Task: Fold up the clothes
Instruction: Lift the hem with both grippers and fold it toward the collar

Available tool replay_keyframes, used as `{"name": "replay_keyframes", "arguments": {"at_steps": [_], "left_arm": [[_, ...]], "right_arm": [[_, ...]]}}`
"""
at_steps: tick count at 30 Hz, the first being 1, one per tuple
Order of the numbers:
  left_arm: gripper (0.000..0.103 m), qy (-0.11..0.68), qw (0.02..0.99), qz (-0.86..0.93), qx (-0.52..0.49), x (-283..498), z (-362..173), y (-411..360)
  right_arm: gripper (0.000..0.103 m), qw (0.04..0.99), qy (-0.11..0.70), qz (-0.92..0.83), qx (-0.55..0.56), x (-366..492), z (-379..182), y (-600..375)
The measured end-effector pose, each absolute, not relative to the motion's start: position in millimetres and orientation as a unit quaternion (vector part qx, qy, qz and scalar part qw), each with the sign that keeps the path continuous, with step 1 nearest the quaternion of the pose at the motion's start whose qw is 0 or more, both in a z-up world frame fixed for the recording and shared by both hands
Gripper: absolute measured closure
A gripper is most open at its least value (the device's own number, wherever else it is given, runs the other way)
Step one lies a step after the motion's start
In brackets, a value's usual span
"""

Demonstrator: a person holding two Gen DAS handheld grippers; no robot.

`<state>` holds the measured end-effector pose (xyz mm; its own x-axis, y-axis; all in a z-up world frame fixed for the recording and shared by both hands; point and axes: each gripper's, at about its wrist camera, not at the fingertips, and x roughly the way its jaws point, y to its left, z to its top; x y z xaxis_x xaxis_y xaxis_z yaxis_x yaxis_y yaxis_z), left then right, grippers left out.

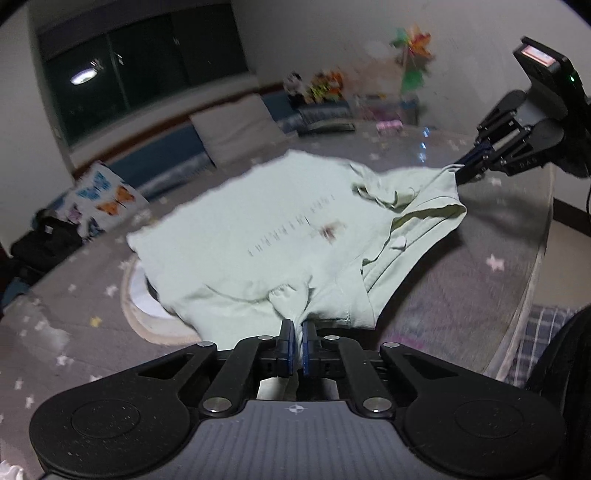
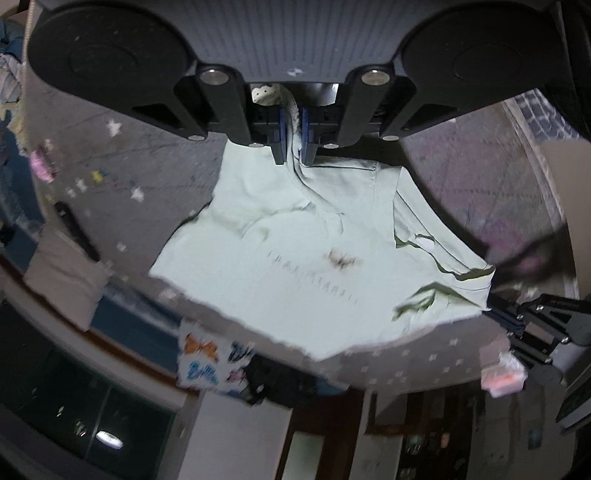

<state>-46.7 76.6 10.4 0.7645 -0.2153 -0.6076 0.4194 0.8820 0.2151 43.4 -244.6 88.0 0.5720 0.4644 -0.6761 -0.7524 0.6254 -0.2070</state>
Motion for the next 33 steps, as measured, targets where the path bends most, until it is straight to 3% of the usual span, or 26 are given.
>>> {"name": "replay_keyframes", "arguments": {"at_steps": [9, 15, 25, 33], "left_arm": [[0.098, 0.221, 0.944, -0.152, 0.191, -99.1, 66.1, 66.3], [0.099, 0.190, 0.950, -0.129, 0.210, -90.1, 86.0, 68.2], [0.099, 0.196, 0.951, -0.115, 0.211, 16.5, 90.2, 86.9], [0.099, 0.256, 0.940, -0.116, 0.192, 123.9, 59.3, 108.0]], "right_arm": [[0.096, 0.878, 0.232, 0.346, -0.235, -9.0, 134.0, -268.4], [0.097, 0.880, 0.198, 0.348, -0.255, -19.6, 159.9, -264.0], [0.097, 0.875, 0.199, 0.344, -0.275, 81.8, 175.5, -219.0], [0.097, 0.865, 0.254, 0.339, -0.269, 193.1, 143.6, -180.4]]}}
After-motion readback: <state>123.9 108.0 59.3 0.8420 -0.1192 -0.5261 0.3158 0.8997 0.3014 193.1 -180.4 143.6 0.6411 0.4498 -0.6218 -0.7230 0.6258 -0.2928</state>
